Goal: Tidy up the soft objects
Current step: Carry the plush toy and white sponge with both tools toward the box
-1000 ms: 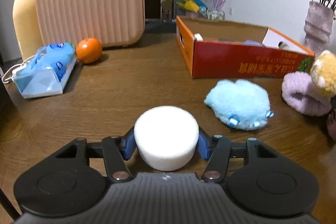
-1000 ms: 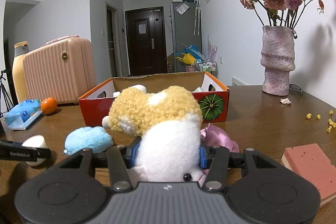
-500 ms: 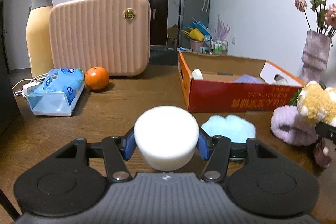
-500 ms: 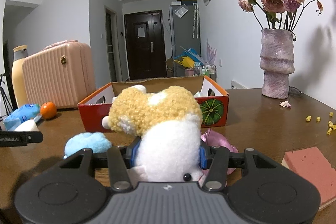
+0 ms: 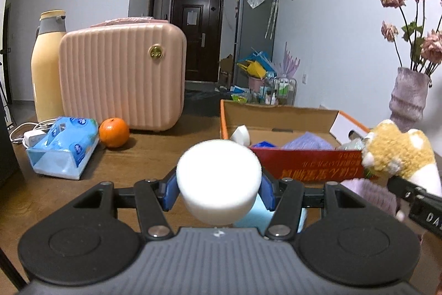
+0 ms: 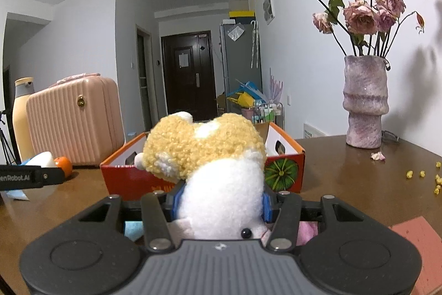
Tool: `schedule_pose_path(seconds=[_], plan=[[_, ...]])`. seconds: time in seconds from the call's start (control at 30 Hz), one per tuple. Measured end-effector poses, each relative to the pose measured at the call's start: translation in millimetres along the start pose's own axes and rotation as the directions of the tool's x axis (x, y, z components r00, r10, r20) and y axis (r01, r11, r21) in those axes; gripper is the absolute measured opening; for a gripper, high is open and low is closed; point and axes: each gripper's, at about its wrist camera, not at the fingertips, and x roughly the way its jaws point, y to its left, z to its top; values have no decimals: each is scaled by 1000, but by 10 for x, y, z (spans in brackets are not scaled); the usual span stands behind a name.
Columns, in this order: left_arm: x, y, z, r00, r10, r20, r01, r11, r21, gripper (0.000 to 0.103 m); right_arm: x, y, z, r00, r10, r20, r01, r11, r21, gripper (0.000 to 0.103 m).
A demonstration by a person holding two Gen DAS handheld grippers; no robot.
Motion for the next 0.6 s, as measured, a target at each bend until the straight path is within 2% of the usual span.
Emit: schedule_pose_path(seconds=[0.3, 0.6], plan=[[112, -202, 213, 998, -9, 54, 11, 999, -30, 58, 198, 9, 150, 999, -8, 40, 7, 1000, 6, 50], [359, -306, 388, 997, -12, 70, 16, 998, -54, 58, 436, -38, 331, 998, -22, 59, 20, 999, 28, 50]])
